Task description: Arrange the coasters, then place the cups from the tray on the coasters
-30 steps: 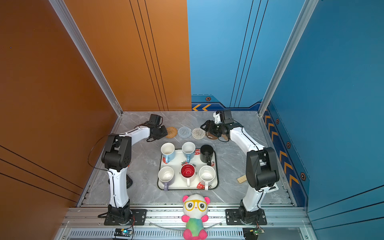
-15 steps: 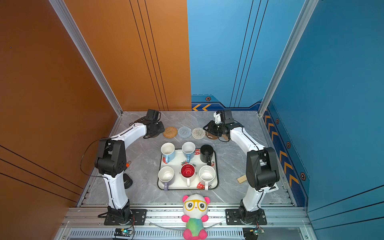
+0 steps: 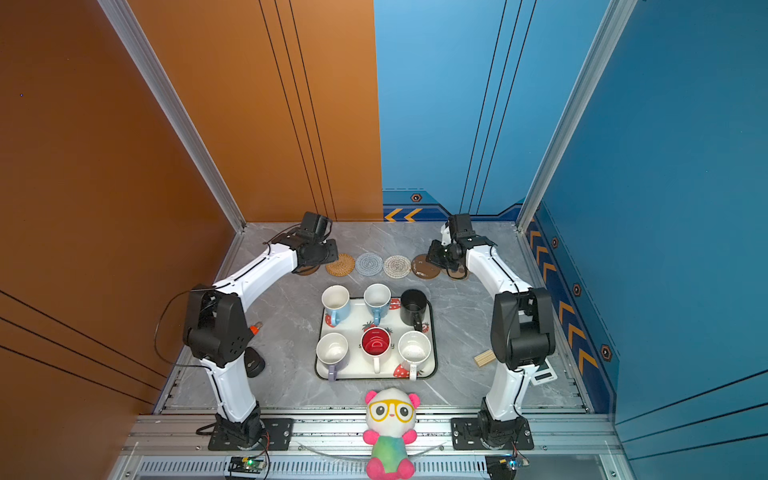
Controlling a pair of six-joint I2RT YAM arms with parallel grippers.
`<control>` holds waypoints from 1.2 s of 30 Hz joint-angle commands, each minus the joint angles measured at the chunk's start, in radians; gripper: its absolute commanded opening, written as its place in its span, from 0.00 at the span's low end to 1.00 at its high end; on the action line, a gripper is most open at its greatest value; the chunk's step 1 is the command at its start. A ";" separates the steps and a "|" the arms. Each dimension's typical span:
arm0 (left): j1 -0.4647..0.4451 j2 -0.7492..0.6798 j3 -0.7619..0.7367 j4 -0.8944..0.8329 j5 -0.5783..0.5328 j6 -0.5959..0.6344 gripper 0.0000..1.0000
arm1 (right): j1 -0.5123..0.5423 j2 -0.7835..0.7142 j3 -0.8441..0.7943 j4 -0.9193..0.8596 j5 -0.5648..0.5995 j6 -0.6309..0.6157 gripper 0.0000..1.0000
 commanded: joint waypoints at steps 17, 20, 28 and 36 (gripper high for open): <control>-0.066 -0.027 0.123 -0.102 -0.056 0.083 0.00 | -0.006 0.151 -0.010 -0.061 0.118 -0.045 0.00; -0.070 -0.029 0.128 -0.108 -0.067 0.087 0.00 | -0.010 0.156 -0.029 -0.034 0.116 -0.037 0.00; -0.078 -0.028 0.139 -0.122 -0.083 0.092 0.01 | -0.017 0.189 -0.030 -0.006 0.091 -0.024 0.00; -0.080 -0.031 0.153 -0.149 -0.100 0.101 0.05 | -0.026 0.219 -0.030 0.015 0.082 -0.009 0.00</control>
